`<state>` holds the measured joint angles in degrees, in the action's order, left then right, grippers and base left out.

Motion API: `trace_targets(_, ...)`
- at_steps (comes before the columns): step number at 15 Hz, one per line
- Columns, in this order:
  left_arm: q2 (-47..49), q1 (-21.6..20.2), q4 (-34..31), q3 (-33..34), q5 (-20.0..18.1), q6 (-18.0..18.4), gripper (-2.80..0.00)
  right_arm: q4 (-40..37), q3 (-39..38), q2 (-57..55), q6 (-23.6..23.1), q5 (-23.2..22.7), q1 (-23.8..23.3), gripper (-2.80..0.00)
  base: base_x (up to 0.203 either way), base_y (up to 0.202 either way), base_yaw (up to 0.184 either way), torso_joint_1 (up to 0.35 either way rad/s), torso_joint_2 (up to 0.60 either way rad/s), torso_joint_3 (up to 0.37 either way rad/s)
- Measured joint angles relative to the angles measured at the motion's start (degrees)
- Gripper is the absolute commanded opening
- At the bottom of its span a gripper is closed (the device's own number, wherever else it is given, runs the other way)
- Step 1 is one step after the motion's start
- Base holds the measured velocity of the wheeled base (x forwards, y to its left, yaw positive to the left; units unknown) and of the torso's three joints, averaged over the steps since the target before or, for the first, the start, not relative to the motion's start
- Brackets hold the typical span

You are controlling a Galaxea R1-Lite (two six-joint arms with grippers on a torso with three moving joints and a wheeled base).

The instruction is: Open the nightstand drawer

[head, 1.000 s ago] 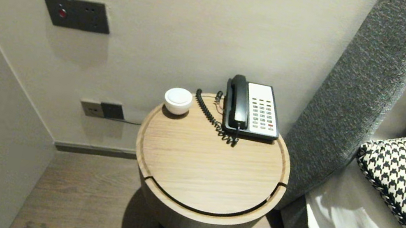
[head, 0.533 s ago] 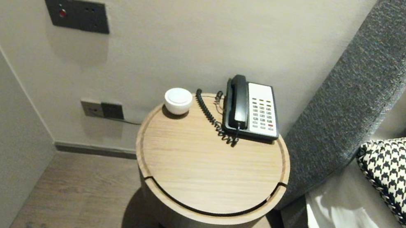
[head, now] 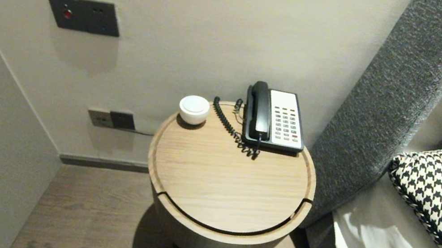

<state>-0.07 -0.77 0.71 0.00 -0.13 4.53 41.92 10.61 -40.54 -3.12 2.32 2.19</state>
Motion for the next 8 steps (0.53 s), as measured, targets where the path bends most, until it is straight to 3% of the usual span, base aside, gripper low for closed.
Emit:
trace_targets(4, 0.0, 0.0, 0.02, 0.0, -0.03, 0.01, -2.8, -1.18, 9.53, -12.32, -2.17, -0.32, 1.32, -2.8, 0.0, 0.0, 0.0, 0.0, 0.0, 0.0)
trace_targets(8, 0.0, 0.0, -0.03, 0.0, -0.01, 0.0, -2.8, -12.77, 17.73, -18.0, -0.18, 0.05, 3.81, -2.8, 0.0, 0.0, 0.0, 0.0, 0.0, 0.0)
